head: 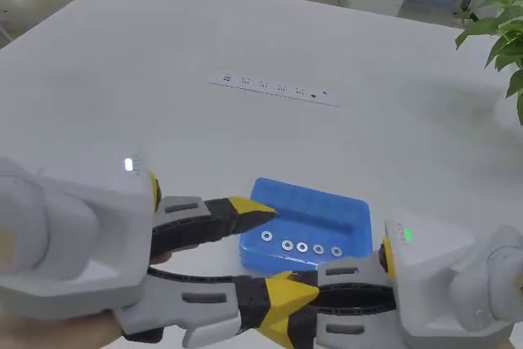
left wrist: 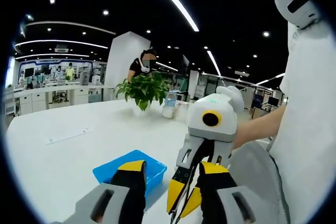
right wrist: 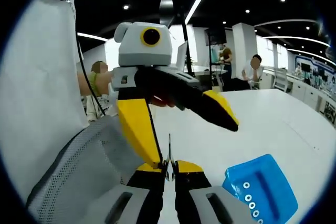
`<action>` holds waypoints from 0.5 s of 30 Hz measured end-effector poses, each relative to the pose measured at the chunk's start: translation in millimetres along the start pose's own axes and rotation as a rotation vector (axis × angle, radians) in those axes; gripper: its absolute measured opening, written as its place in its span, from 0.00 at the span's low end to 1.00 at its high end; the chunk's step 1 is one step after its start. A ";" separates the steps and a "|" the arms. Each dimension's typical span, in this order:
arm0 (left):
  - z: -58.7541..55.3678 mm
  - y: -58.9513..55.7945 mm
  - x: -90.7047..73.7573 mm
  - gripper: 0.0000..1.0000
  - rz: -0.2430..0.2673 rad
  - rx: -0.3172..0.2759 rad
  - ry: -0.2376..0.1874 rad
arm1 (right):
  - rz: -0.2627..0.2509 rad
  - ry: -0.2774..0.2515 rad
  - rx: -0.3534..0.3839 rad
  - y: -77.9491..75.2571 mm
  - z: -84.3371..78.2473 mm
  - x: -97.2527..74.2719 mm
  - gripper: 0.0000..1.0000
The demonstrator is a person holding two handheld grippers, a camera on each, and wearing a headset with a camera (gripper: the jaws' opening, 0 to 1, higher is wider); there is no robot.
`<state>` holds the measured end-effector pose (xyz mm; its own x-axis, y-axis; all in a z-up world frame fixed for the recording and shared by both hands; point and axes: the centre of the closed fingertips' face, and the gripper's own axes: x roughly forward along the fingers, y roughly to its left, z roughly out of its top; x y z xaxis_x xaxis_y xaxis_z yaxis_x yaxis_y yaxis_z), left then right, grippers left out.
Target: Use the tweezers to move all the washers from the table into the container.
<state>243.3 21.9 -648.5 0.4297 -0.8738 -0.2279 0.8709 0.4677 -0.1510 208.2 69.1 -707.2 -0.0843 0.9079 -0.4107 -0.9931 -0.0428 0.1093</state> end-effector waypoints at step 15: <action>-0.3 -11.5 12.1 0.00 -0.103 0.049 0.012 | -0.051 -0.010 -0.002 -9.5 0.2 -11.3 0.03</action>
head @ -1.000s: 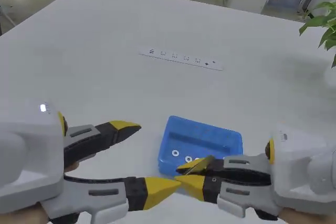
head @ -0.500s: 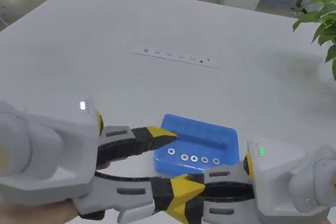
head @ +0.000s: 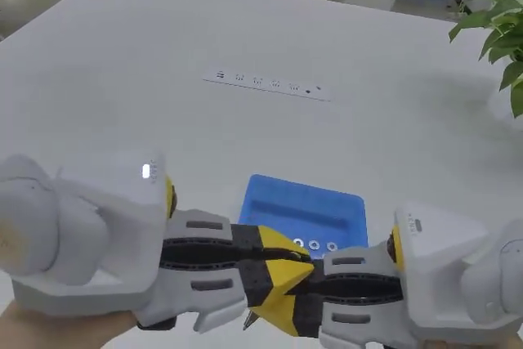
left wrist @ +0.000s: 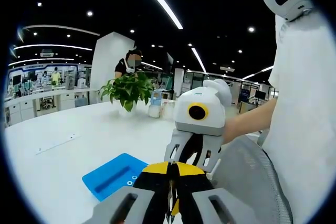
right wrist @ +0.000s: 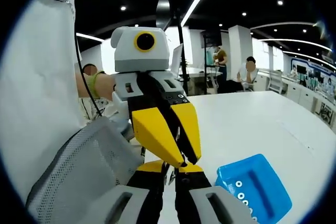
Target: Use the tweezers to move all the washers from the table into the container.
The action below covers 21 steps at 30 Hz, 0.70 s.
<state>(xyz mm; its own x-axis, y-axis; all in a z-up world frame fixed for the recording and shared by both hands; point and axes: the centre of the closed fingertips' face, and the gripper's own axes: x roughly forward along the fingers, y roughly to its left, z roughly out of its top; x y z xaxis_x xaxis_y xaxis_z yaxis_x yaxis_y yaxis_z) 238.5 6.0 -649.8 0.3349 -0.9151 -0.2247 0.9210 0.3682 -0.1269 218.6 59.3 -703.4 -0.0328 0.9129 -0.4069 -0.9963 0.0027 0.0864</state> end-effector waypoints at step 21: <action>-4.3 -13.0 6.0 0.00 -0.082 0.084 0.051 | -0.040 0.027 0.008 1.4 -12.7 -15.0 0.02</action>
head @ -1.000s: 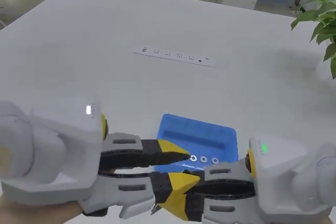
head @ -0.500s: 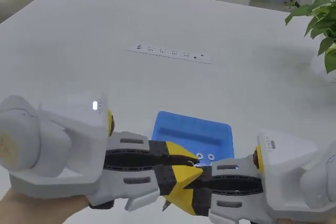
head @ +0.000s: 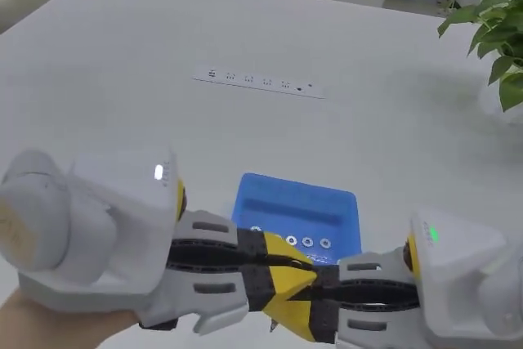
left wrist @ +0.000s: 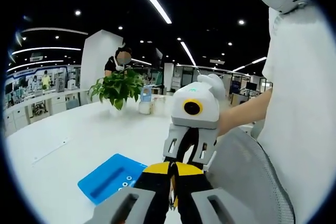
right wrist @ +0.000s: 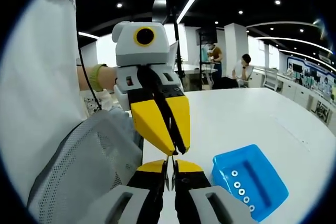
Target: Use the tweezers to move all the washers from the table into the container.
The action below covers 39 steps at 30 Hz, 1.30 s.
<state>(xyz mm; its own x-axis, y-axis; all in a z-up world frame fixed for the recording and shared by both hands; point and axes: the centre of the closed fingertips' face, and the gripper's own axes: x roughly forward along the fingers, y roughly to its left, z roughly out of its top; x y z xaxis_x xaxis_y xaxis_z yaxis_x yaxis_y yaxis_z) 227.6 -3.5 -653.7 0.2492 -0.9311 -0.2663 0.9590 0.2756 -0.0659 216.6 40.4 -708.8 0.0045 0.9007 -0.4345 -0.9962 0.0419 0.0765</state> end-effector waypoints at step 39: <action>-117.9 -12.4 -2.5 0.00 -0.085 0.263 0.649 | 0.008 0.523 -0.205 3.9 -96.8 6.5 0.01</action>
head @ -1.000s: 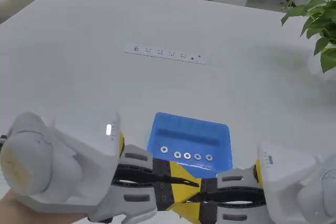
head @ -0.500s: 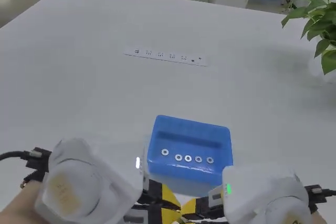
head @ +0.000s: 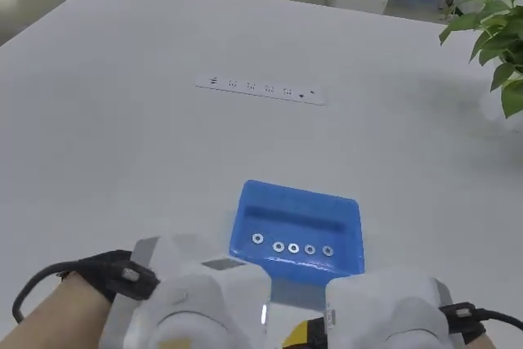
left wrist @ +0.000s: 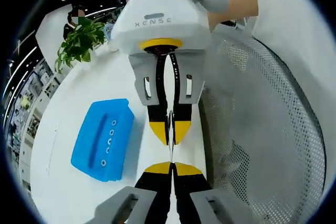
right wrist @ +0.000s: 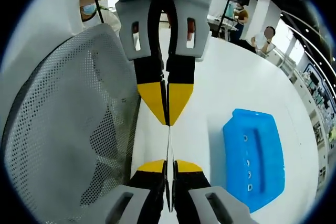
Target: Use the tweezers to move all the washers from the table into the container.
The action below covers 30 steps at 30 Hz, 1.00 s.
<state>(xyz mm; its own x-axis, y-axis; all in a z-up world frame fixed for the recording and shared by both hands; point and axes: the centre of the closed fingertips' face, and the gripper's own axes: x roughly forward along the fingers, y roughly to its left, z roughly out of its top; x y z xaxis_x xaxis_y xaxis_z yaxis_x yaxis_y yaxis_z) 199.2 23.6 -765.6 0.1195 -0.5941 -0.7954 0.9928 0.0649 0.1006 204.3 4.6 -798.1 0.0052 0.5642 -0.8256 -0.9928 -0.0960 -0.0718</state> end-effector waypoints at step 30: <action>-21.3 8.2 10.0 0.06 0.031 -0.098 -0.017 | 0.015 -0.009 -0.052 -1.6 1.0 20.1 0.02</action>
<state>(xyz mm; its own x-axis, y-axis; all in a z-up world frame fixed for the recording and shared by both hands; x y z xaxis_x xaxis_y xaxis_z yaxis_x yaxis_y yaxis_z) 208.7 35.3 -785.5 0.1506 -0.6040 -0.7826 0.9848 0.1608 0.0654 205.9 16.9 -814.0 -0.0107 0.5698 -0.8217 -0.9852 -0.1466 -0.0889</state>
